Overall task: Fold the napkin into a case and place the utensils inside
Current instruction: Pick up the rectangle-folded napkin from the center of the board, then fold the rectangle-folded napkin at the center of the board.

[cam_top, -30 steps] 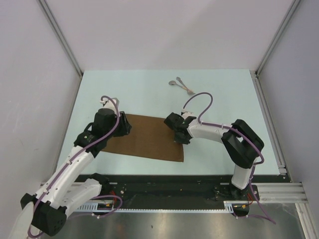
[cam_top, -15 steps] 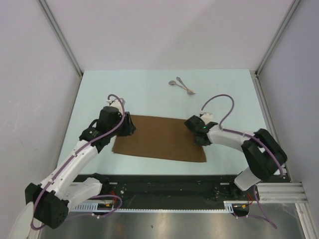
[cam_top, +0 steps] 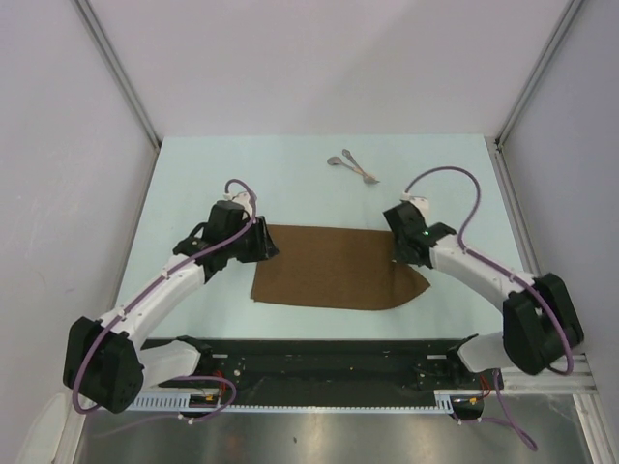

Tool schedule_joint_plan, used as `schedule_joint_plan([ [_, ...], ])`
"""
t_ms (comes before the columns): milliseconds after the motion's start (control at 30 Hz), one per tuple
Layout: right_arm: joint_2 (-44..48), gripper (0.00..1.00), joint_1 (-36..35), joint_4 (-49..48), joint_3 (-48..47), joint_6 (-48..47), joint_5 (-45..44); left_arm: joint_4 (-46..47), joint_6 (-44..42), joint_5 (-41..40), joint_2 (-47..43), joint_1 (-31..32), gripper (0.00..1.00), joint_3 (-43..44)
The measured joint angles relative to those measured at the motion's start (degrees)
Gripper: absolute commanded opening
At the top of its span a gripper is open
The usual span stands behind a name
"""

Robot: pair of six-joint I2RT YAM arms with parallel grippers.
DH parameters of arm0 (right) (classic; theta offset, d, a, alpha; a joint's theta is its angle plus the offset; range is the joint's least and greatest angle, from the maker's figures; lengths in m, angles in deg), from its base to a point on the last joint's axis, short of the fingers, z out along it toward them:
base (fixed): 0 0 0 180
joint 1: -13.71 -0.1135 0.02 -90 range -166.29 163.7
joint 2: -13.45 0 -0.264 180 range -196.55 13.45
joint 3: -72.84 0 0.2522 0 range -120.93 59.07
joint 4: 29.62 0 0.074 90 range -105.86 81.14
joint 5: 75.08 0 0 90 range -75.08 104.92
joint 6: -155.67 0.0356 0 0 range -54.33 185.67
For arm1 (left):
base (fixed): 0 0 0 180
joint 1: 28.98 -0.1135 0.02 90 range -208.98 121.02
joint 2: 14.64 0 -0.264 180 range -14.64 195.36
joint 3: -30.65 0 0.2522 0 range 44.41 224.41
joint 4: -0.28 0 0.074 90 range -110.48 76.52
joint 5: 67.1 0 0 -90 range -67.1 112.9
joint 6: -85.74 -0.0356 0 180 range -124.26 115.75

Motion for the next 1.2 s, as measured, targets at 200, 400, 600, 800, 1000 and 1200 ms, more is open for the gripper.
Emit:
schedule_joint_plan([
  [200, -16.28, 0.00, -12.35, 0.07, -17.35, 2.12, 3.63, 1.07, 0.42, 0.68, 0.33, -0.96, 0.46, 0.00],
  [400, -32.35, 0.00, -20.31, -0.85, -35.17, 6.45, 10.12, 1.44, 0.39, 1.40, -1.27, -5.11, 0.46, -1.77],
  [600, -40.54, 0.00, -22.64, -1.27, -42.51, 9.25, 15.39, 0.90, 0.31, 2.01, -3.80, -9.14, 0.46, -2.91],
  [800, -41.83, 0.00, -22.86, -1.60, -43.85, 10.67, 18.49, 1.03, 0.33, 3.13, -4.04, -10.12, 0.46, -4.33],
  [1000, -42.82, 0.00, -23.21, -3.41, -44.33, 11.72, 21.62, 1.05, 0.33, 3.63, -4.04, -10.36, 0.46, -4.96],
  [1200, -44.68, 0.00, -23.39, -4.61, -45.05, 11.74, 23.80, 1.07, 0.33, 3.67, -4.13, -10.62, 0.46, -5.11],
])
